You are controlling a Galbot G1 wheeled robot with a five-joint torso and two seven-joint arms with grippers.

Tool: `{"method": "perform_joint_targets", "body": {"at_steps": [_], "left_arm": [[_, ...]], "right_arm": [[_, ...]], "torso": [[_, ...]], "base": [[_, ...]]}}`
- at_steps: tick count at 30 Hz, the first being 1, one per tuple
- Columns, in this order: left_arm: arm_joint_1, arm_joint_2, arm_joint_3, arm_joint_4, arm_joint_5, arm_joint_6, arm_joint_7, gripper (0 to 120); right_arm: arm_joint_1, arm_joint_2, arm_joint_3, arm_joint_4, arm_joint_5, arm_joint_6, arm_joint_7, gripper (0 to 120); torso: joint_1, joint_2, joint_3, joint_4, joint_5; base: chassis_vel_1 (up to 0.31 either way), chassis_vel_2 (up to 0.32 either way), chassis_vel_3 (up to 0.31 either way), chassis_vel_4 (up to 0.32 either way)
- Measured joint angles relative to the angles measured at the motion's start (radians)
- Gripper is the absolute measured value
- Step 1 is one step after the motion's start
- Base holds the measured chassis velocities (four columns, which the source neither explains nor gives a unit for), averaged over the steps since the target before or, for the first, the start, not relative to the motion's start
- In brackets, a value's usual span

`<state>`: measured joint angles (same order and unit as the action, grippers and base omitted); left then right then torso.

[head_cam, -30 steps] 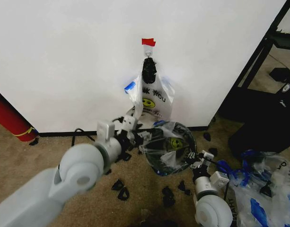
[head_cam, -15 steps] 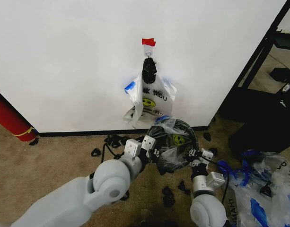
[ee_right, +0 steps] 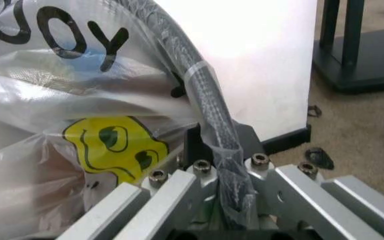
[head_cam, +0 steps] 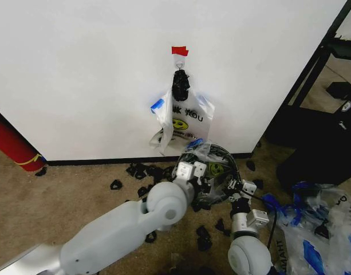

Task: Pick up the garbage bag from the wall and place it over the trash bin.

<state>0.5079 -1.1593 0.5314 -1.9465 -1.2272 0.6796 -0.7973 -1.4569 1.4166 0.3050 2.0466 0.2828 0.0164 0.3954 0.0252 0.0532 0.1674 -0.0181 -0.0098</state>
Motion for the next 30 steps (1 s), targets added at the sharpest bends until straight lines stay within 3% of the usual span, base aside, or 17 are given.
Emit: {"method": "perform_joint_targets", "body": {"at_steps": [17, 30], "left_arm": [[-0.051, -0.101, 0.034, 0.23, 0.073, -0.014, 0.002, 0], [-0.058, -0.137, 0.039, 0.319, 0.12, -0.031, 0.019, 0]], "right_arm": [[-0.009, -0.008, -0.007, 0.028, 0.02, -0.004, -0.011, 0], [-0.01, -0.022, -0.007, 0.048, 0.052, -0.022, -0.009, 0]], "torso": [[0.0, 0.0, 0.0, 0.0, 0.0], [0.0, 0.0, 0.0, 0.0, -0.0001]], "base": [[0.0, 0.0, 0.0, 0.0], [0.0, 0.0, 0.0, 0.0]]}}
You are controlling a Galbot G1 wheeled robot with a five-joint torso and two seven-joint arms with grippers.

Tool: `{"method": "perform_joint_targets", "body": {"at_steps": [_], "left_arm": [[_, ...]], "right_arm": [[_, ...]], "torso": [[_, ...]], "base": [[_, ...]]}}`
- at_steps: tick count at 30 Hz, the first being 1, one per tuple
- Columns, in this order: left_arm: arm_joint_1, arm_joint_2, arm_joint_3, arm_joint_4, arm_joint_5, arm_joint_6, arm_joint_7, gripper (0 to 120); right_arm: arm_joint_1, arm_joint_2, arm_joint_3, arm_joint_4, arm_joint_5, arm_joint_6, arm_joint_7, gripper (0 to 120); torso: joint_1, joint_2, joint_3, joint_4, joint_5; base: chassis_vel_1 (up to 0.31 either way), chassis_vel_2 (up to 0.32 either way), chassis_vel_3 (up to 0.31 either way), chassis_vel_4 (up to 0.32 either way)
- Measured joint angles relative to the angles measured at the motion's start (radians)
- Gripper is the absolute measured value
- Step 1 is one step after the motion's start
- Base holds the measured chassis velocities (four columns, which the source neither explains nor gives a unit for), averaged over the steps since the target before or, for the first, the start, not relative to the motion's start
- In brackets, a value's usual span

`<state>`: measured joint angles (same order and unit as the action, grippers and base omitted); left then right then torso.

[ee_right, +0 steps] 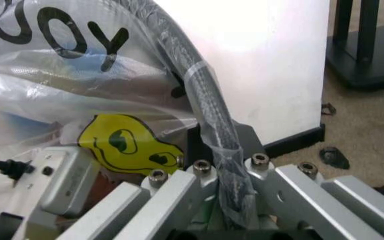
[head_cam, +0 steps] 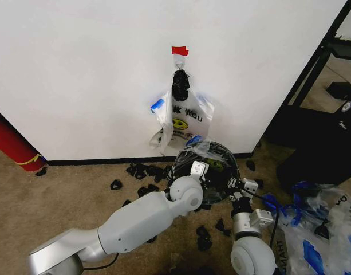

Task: Pick up the garbage bag from the wall and place it over the trash bin.

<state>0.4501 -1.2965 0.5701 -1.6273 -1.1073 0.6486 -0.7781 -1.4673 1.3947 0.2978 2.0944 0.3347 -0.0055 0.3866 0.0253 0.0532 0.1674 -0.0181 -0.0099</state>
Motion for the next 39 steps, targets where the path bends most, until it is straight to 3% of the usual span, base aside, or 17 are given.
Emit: {"method": "perform_joint_targets", "body": {"at_steps": [19, 39], "left_arm": [[-0.024, -0.034, 0.017, 0.068, 0.001, -0.002, 0.013, 0], [-0.044, -0.112, 0.008, 0.178, -0.03, -0.005, 0.025, 0]], "right_arm": [[-0.01, -0.016, -0.005, 0.035, 0.02, -0.018, 0.001, 0], [-0.013, -0.024, -0.016, 0.039, 0.004, -0.015, -0.008, 0]], "torso": [[0.0, 0.0, 0.0, 0.0, -0.0001], [0.0, 0.0, 0.0, -0.0001, -0.0001]], "base": [[0.0, 0.0, 0.0, 0.0], [0.0, 0.0, 0.0, 0.0]]}}
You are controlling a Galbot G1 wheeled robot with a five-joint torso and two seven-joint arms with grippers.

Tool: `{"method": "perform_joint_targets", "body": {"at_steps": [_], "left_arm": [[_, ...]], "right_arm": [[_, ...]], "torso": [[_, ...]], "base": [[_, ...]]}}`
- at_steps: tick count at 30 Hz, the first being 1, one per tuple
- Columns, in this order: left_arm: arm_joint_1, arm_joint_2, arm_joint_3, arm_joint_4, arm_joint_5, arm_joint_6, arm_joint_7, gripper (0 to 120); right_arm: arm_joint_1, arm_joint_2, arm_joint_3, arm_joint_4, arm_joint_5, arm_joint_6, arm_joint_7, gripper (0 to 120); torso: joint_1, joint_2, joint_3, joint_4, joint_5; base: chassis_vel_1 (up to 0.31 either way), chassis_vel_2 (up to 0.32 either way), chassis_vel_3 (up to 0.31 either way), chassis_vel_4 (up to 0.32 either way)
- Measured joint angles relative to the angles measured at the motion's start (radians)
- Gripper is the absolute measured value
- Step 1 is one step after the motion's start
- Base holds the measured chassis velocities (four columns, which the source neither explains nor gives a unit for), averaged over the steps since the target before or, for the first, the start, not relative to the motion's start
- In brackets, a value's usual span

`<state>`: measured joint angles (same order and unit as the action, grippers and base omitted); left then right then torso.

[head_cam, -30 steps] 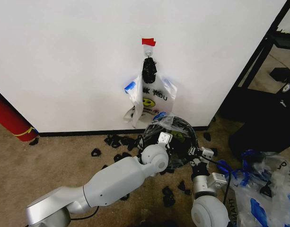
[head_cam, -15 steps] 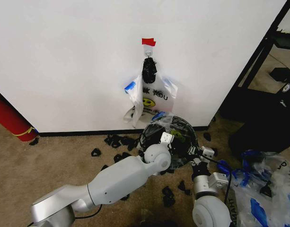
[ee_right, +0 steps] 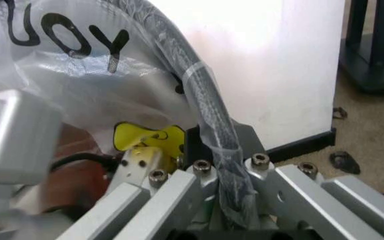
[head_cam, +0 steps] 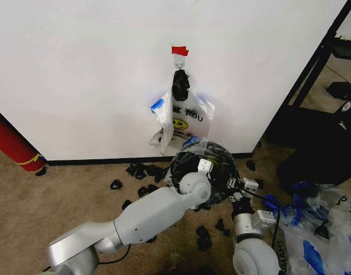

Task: Pick up the garbage bag from the wall and place it over the trash bin.

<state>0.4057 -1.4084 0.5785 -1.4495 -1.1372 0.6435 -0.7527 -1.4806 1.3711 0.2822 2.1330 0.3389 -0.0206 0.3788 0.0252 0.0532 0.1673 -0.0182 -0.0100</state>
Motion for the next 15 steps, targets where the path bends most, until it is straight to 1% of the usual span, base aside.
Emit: {"method": "perform_joint_targets", "body": {"at_steps": [4, 7, 9, 12, 13, 15], "left_arm": [[-0.001, -0.011, -0.004, 0.036, 0.034, -0.011, 0.014, 0], [0.001, 0.0, -0.004, 0.033, 0.049, -0.015, 0.021, 0], [0.005, 0.022, -0.002, 0.008, 0.057, -0.017, 0.024, 0], [0.009, 0.059, 0.007, -0.047, 0.067, -0.018, 0.026, 0], [0.009, 0.059, 0.007, -0.047, 0.067, -0.018, 0.026, 0], [0.012, 0.089, 0.011, -0.094, 0.07, -0.018, 0.028, 0]], "right_arm": [[0.002, 0.001, -0.008, 0.0, 0.002, 0.0, -0.001, 0], [0.007, 0.002, -0.008, -0.001, 0.009, 0.0, 0.0, 0], [0.011, 0.002, -0.005, -0.006, 0.016, -0.001, 0.001, 0], [0.014, 0.001, 0.001, -0.01, 0.022, -0.001, 0.004, 0], [0.014, 0.001, 0.001, -0.01, 0.022, -0.001, 0.004, 0], [0.018, 0.0, 0.006, -0.016, 0.028, -0.003, 0.008, 0]], "torso": [[0.0, 0.0, 0.0, 0.0, 0.0], [0.0, 0.0, 0.0, -0.0001, -0.0001], [0.0, 0.0, 0.0, 0.0003, 0.0], [0.0, 0.0, 0.0, 0.0, -0.0002], [0.0, 0.0, 0.0, 0.0, -0.0002], [0.0, 0.0, 0.0, 0.0, -0.0001]], "base": [[0.0, 0.0, 0.0, 0.0], [0.0, 0.0, 0.0, 0.0], [0.0, 0.0, 0.0, 0.0], [0.0, 0.0, 0.0, 0.0], [0.0, 0.0, 0.0, 0.0], [0.0, 0.0, 0.0, 0.0]]}}
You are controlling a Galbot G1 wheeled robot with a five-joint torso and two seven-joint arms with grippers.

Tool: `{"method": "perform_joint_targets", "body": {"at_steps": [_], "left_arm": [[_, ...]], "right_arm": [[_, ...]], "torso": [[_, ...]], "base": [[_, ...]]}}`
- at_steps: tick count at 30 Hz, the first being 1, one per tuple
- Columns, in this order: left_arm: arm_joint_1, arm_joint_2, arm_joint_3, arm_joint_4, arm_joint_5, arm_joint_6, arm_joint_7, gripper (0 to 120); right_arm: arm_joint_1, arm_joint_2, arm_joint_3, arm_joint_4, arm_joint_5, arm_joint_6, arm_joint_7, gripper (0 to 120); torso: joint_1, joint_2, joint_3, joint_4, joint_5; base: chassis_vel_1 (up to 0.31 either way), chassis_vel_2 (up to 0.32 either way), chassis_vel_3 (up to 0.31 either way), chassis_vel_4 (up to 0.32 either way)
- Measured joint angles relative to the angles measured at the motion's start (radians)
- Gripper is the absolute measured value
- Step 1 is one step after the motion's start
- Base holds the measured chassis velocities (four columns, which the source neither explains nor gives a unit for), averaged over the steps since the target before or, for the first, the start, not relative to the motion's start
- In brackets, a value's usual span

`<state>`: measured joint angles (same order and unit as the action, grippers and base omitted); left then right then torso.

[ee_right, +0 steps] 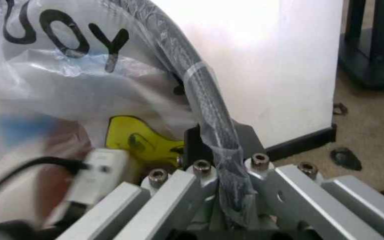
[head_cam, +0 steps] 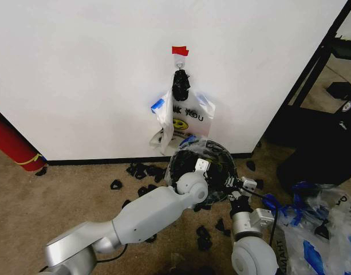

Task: Pick up the garbage bag from the wall and place it over the trash bin.

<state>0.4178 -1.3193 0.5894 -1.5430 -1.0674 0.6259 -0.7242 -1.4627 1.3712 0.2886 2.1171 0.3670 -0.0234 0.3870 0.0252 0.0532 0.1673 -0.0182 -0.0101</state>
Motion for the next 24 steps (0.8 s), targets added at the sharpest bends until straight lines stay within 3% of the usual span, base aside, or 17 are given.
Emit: {"method": "perform_joint_targets", "body": {"at_steps": [9, 12, 18, 24], "left_arm": [[0.021, 0.121, 0.011, -0.223, -0.004, 0.002, 0.006, 0], [0.039, 0.162, 0.011, -0.292, 0.014, -0.034, 0.039, 0], [0.059, 0.194, -0.018, -0.358, 0.073, -0.11, 0.068, 0], [0.055, 0.192, -0.03, -0.356, 0.136, -0.157, 0.065, 0]], "right_arm": [[0.026, -0.006, 0.017, -0.029, 0.059, -0.02, 0.026, 0], [0.034, -0.005, 0.018, -0.037, 0.077, -0.027, 0.034, 0], [0.038, -0.002, 0.019, -0.042, 0.087, -0.032, 0.04, 0], [0.034, 0.002, 0.019, -0.039, 0.086, -0.034, 0.042, 0]], "torso": [[0.0, 0.0, 0.0, 0.0001, 0.0], [0.0, 0.0, 0.0, 0.0002, -0.0001], [0.0, 0.0, 0.0, 0.0001, -0.0001], [0.0, 0.0, 0.0, 0.0001, 0.0001]], "base": [[0.0, 0.0, 0.0, 0.0], [0.0, 0.0, 0.0, 0.0], [0.0, 0.0, 0.0, 0.0], [0.0, 0.0, 0.0, 0.0]]}}
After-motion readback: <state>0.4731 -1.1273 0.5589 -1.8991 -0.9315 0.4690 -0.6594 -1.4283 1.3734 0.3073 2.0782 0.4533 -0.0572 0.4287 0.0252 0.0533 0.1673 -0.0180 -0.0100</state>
